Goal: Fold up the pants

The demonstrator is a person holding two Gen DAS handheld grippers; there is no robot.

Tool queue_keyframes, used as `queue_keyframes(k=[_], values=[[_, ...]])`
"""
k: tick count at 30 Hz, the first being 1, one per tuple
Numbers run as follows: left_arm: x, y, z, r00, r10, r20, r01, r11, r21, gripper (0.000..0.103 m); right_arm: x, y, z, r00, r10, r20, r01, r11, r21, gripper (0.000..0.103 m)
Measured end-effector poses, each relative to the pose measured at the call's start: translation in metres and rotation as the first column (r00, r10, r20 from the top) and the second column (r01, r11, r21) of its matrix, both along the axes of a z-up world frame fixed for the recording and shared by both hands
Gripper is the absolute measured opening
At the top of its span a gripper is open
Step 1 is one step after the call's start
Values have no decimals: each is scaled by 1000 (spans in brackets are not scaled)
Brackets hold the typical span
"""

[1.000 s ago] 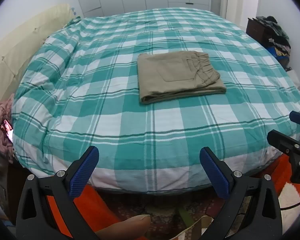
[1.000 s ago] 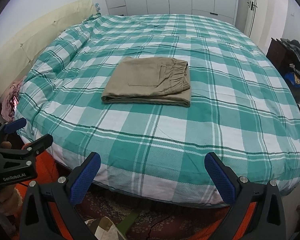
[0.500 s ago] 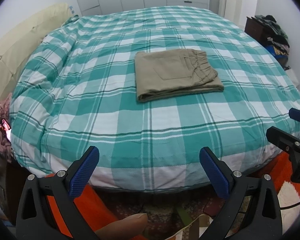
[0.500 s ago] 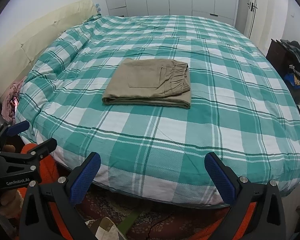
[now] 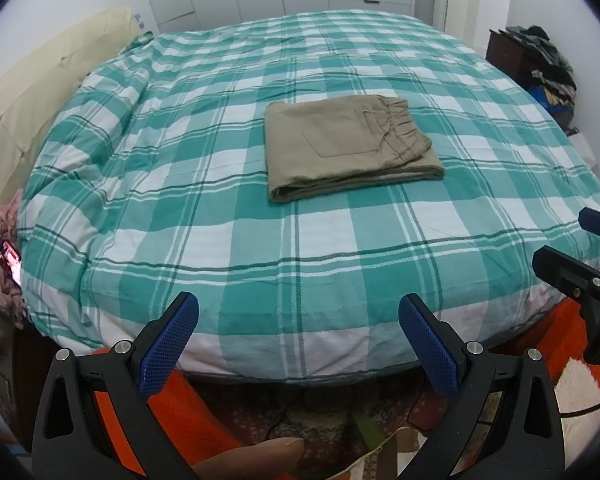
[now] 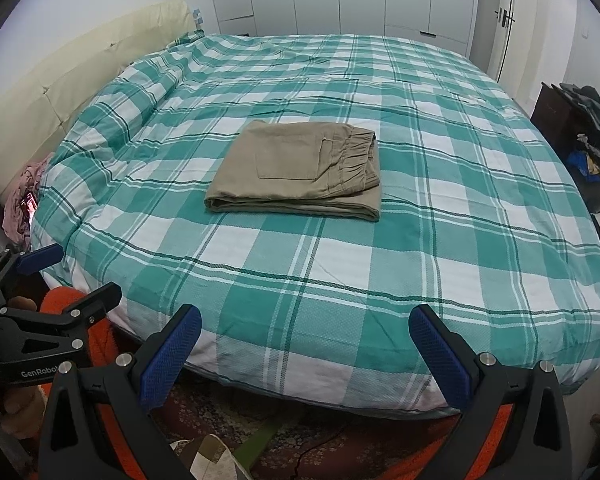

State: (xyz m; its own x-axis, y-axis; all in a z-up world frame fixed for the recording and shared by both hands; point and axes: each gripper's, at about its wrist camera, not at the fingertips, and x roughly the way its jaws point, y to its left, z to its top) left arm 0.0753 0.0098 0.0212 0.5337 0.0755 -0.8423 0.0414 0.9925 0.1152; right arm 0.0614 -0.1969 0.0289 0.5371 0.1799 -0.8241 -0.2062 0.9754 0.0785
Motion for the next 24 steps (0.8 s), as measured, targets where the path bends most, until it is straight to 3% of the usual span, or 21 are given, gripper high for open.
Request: queue_keyframes(k=[24], values=[[1,-1,-3,1000,-6,-7,6,1000,5,100,0,0,-1,1000,1,-5,-1,1000,-2,103]])
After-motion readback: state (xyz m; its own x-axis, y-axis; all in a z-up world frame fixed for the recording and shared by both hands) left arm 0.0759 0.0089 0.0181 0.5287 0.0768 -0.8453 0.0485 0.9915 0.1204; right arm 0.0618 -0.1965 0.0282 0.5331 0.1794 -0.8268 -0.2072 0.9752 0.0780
